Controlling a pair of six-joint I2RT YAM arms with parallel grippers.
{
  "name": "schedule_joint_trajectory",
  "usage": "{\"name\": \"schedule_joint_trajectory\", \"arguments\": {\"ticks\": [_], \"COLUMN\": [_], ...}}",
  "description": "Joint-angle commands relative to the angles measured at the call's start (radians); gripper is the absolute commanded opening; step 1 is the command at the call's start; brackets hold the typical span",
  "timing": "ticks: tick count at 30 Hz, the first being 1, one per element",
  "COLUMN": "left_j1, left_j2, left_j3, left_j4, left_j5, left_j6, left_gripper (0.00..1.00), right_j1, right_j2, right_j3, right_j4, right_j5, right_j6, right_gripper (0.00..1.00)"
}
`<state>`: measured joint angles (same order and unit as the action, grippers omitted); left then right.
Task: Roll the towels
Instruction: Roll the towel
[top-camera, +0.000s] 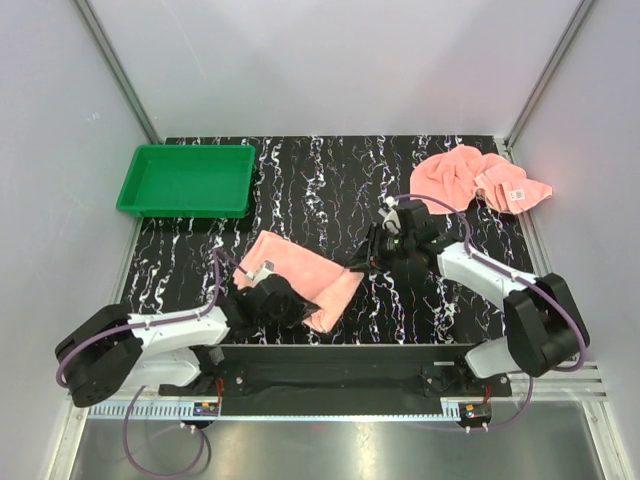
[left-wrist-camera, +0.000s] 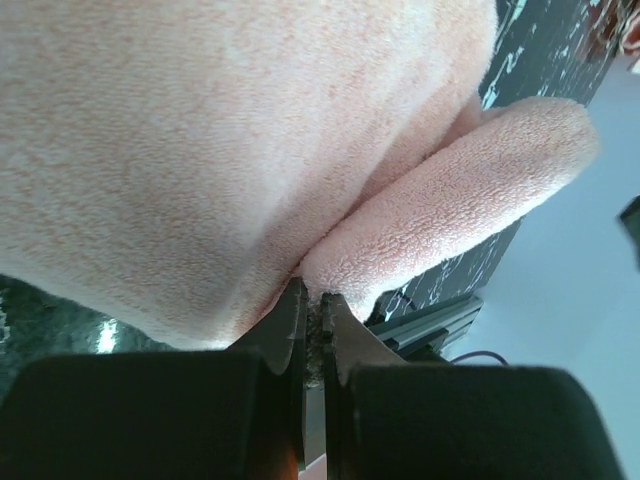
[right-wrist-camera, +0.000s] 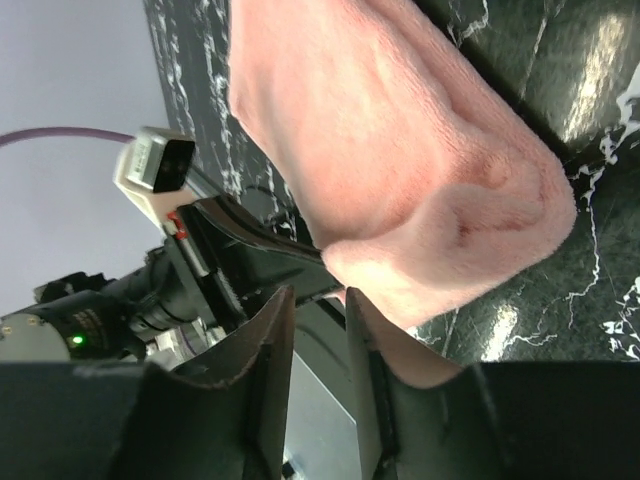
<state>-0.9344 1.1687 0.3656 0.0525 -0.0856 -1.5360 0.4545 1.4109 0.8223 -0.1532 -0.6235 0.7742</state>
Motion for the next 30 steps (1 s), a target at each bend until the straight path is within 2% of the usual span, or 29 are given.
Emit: {"name": "schedule_joint_trajectory", "arguments": {"ticks": [1, 7, 21, 24, 26, 28, 30], "left_j1": [0.003, 0.002, -0.015, -0.024, -0.058, -0.09, -0.13], "left_j2": [-0.029, -0.05, -0.023, -0.014, -0.006, -0.004, -0.007], "left_j3": [-0.031, -0.063, -0.019, 0.079, 0.145, 0.247, 0.32], "left_j4": [0.006, 0.004, -0.028, -0.124, -0.276, -0.446, -0.566], "left_j5": [-0.069, -0.075, -0.057, -0.049, -0.077, -0.176, -0.303], "left_j6": [-0.058, -0.091, -0.041, 0.086, 0.19, 0.276, 0.313], "left_gripper": [0.0, 0.0, 0.0, 0.09, 0.16, 0.2, 0.31], "right_j1": [0.016, 0.016, 0.018, 0.016, 0.018, 0.018, 0.018], "right_j2": [0.025, 0.051, 0.302, 0.365, 0.385, 0.388, 0.39], "right_j3": [-0.026, -0.045, -0.025, -0.014, -0.006, -0.003, 0.008], "right_j4": [0.078, 0.093, 0.231, 0.259, 0.262, 0.256, 0.235], "right_j5": [-0.016, -0.027, -0.007, -0.019, -0.018, -0.012, -0.013], "right_j6": [0.017, -0.01, -0.036, -0.03, -0.032, -0.036, -0.044], "right_gripper": [0.33, 0.22, 0.16, 0.14, 0.14, 0.13, 0.13]}}
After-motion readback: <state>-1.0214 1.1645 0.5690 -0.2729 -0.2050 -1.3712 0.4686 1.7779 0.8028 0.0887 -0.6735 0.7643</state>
